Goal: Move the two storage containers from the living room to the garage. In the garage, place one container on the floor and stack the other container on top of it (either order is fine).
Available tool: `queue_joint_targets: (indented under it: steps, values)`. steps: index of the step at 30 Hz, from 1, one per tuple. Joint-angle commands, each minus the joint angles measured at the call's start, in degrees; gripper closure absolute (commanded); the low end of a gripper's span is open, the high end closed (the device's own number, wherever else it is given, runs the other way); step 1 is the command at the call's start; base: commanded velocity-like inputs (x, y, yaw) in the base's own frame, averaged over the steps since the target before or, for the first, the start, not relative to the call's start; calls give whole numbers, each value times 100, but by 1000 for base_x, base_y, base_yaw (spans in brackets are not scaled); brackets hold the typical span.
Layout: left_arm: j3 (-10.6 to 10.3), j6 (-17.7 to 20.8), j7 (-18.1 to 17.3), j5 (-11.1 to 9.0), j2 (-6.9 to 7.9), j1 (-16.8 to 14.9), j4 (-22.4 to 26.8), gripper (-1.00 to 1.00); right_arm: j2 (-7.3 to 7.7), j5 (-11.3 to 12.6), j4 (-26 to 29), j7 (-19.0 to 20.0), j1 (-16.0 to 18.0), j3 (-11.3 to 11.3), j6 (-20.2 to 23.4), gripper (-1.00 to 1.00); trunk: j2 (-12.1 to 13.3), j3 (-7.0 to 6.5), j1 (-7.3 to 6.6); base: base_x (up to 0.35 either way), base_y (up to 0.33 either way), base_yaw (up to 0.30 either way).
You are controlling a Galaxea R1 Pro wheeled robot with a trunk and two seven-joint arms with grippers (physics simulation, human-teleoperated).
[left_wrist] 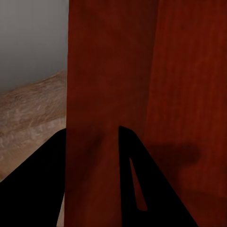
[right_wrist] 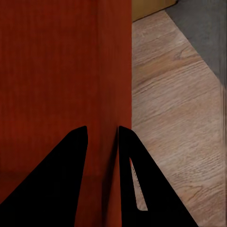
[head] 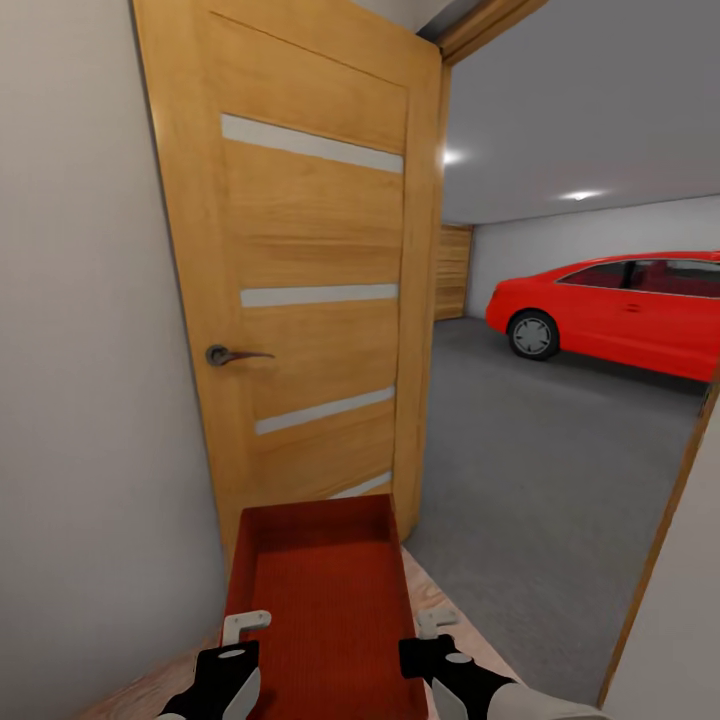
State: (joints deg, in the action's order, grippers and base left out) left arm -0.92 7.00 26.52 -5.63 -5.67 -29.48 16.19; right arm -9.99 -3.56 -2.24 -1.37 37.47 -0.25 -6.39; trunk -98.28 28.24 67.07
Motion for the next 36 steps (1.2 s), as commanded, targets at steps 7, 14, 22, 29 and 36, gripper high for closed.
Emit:
queue_joint_targets:
  steps: [7, 14, 22, 29, 36]
  values:
    - [-33, 21, -60, -236, 14, 4, -2, 100, 6, -119, 321, 155, 15, -248, -73, 100, -4, -16, 1, 22, 15, -287]
    - [-31, 21, -60, -236, 14, 4, -2, 100, 6, -119, 321, 155, 15, -248, -73, 100, -4, -41, 1, 1, 0, -287]
    - [-31, 21, -60, -236, 14, 4, -1, 100, 5, -119, 320, 155, 15, -248, -73, 100, -4, -71, 1, 132, 142, -282]
    - [-31, 22, -60, -236, 14, 4, -2, 100, 6, -119, 320, 155, 15, -248, -73, 100, -4, -99, 1, 233, 237, -275]
    - [-37, 28, -60, -236, 14, 4, -2, 100, 6, -119, 320, 155, 15, -248, -73, 100, -4, -130, 1, 240, 237, -275]
